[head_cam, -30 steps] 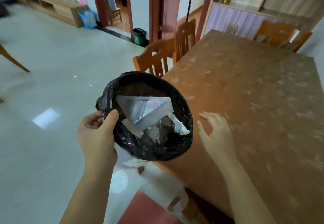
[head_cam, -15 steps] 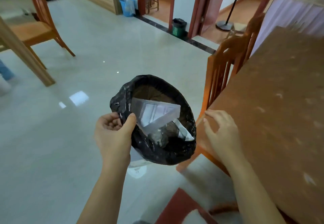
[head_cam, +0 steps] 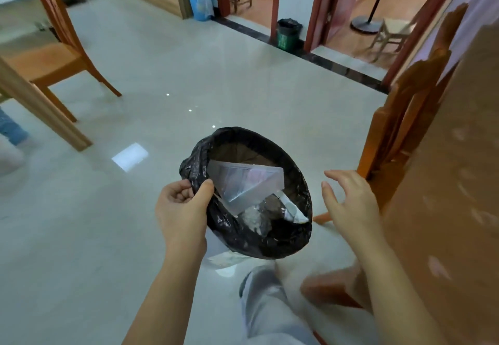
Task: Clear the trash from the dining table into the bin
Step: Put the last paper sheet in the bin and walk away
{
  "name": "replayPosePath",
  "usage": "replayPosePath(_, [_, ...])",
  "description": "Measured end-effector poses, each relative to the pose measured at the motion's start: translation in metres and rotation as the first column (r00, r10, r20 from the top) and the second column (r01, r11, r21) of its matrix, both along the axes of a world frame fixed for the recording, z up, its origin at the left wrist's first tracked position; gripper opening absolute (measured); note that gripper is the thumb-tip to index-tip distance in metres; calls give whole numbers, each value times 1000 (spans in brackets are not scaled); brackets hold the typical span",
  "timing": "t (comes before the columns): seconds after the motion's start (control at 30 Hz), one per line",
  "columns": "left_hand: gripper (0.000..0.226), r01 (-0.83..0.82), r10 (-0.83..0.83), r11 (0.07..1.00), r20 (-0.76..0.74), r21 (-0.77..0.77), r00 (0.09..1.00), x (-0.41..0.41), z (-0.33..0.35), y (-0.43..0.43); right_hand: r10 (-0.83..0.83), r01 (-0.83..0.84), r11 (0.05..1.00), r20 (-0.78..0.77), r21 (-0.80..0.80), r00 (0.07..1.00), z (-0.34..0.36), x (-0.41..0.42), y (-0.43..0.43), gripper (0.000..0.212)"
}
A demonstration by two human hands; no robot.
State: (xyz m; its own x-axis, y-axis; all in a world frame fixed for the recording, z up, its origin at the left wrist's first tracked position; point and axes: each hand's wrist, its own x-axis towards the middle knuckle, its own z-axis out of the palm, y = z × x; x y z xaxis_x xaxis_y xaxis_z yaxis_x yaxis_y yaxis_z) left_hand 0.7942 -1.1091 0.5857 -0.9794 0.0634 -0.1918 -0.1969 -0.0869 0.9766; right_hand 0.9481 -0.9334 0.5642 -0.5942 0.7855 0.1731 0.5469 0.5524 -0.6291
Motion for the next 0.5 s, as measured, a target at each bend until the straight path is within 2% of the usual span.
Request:
replayPosePath(0.1, [21, 64, -63, 998, 22, -29, 998, -48, 4, 52, -56, 56, 998, 3, -25, 998, 2, -38, 47, 24])
replayPosePath(0.3, [21, 182, -185, 981, -41, -68, 982, -127, 6, 151, -185, 185, 983, 20, -15, 983, 10, -95, 119, 26])
replayPosePath(0.5, [21, 295, -295, 953, 9, -74, 955, -194, -17, 231, -338, 342, 938, 86, -48, 937, -9, -138, 161, 27])
